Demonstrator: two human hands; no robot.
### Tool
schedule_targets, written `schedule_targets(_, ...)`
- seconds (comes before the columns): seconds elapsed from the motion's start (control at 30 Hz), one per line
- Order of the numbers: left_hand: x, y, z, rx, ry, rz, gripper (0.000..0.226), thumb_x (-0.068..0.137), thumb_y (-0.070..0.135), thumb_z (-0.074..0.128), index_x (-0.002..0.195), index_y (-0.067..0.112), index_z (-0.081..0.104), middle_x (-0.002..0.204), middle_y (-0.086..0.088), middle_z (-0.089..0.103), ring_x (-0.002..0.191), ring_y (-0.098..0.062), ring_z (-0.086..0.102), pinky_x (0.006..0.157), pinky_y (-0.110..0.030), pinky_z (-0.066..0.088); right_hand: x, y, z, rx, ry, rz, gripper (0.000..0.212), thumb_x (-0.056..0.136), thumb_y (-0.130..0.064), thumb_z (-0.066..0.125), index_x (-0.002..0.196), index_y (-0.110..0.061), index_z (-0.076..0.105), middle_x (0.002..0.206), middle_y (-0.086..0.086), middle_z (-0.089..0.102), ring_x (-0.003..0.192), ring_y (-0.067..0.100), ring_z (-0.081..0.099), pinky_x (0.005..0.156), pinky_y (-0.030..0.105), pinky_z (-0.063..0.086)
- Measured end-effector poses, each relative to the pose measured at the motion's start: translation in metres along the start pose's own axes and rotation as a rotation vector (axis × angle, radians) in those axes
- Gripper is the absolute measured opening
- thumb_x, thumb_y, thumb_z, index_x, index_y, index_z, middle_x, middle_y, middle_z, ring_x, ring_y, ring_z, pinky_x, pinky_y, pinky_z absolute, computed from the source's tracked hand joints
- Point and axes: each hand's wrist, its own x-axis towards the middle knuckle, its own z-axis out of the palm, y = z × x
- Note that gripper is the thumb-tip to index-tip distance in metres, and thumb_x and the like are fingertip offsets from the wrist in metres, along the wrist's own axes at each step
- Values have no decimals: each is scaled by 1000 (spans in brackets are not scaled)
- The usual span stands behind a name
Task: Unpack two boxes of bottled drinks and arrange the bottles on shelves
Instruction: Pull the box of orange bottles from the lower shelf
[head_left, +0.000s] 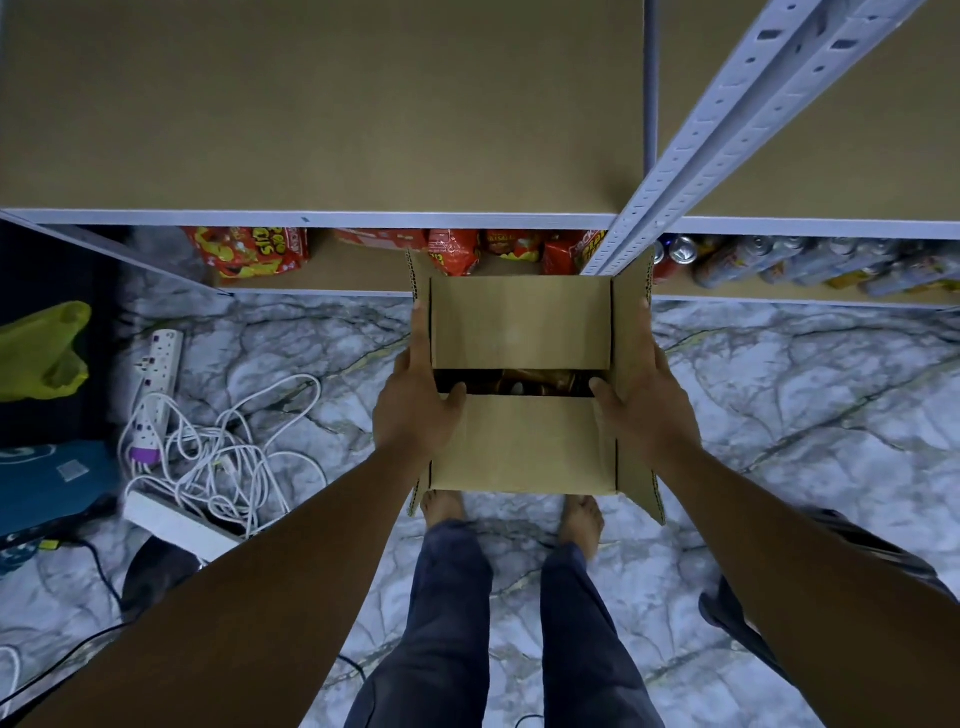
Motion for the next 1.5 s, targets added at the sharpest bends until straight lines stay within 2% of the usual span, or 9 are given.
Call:
schedule_targets(0.13, 0, -10, -3, 50, 12, -16, 109, 97, 28, 63, 149, 54, -29, 109, -16, 67, 82, -35, 67, 67, -48, 59, -8, 3, -5, -15, 36, 76, 95, 100, -28, 56, 154, -48, -20, 125, 16, 62, 96, 42, 64, 77, 46, 54)
schedule_targets(0.23, 0, -14, -5, 101, 7, -28, 108, 98, 26, 58, 147, 52, -35, 86, -12, 67, 69, -32, 64, 63, -47, 58, -14, 9, -6, -9, 23, 133, 92, 101, -21, 52, 157, -44, -18, 81, 4, 57, 70, 30, 56, 67, 37, 47)
schedule_targets(0.33, -6, -16, -8, 160, 13, -29, 107, 98, 23, 57, 150, 43, -35, 78, -6, 60, 64, -28, 58, 59, -39, 50, -22, 18, -4, -23, 17, 164, 92, 101, -17, 48, 156, -45, -21, 67, 5, 54, 58, 25, 53, 55, 33, 42)
schedule_targets(0.5, -21, -24, -5, 169, 35, -75, 101, 98, 14, 52, 154, 39, -29, 64, -2, 52, 56, -26, 55, 53, -35, 45, -32, 26, -3, -10, 12, 205, 94, 100, -12, 43, 152, -50, -25, 67, 13, 57, 56, 28, 53, 52, 36, 45)
schedule_targets(0.63, -22, -34, -6, 154, 36, -61, 102, 101, 14, 50, 148, 44, -36, 68, -12, 62, 57, -30, 59, 55, -38, 50, -35, 27, -4, -19, 20, 202, 94, 101, -12, 45, 153, -49, -23, 66, 11, 57, 56, 27, 52, 52, 34, 43)
schedule_targets(0.8, -21, -31, -18, 126, 13, -62, 94, 102, 12, 52, 158, 33, -20, 61, -3, 51, 49, -18, 49, 45, -28, 33, -33, 27, -7, -34, 40, 196, 93, 101, -13, 48, 155, -47, -20, 64, 8, 54, 56, 25, 51, 52, 35, 41)
schedule_targets(0.93, -20, -32, -20, 125, 15, -58, 94, 102, 12, 54, 161, 29, -17, 58, -2, 49, 48, -20, 49, 44, -27, 33, -31, 23, -12, -57, 26, 191, 97, 98, -8, 48, 155, -46, -21, 62, 9, 53, 54, 26, 52, 49, 32, 40)
schedule_targets(1.17, -10, -42, -26, 39, -13, -104, 102, 97, 13, 59, 159, 40, -18, 69, -16, 63, 53, -31, 60, 50, -43, 56, -16, 20, -18, -110, 35, 196, 104, 97, -14, 54, 153, -46, -27, 66, 6, 48, 59, 27, 51, 53, 33, 43)
schedule_targets(1.5, -9, -41, -27, 30, 14, -93, 97, 100, 16, 60, 161, 40, -12, 83, -20, 69, 60, -33, 62, 56, -45, 57, -15, 40, -26, -8, 40, 165, 103, 97, -11, 61, 158, -46, -15, 65, 9, 56, 58, 25, 55, 52, 30, 39)
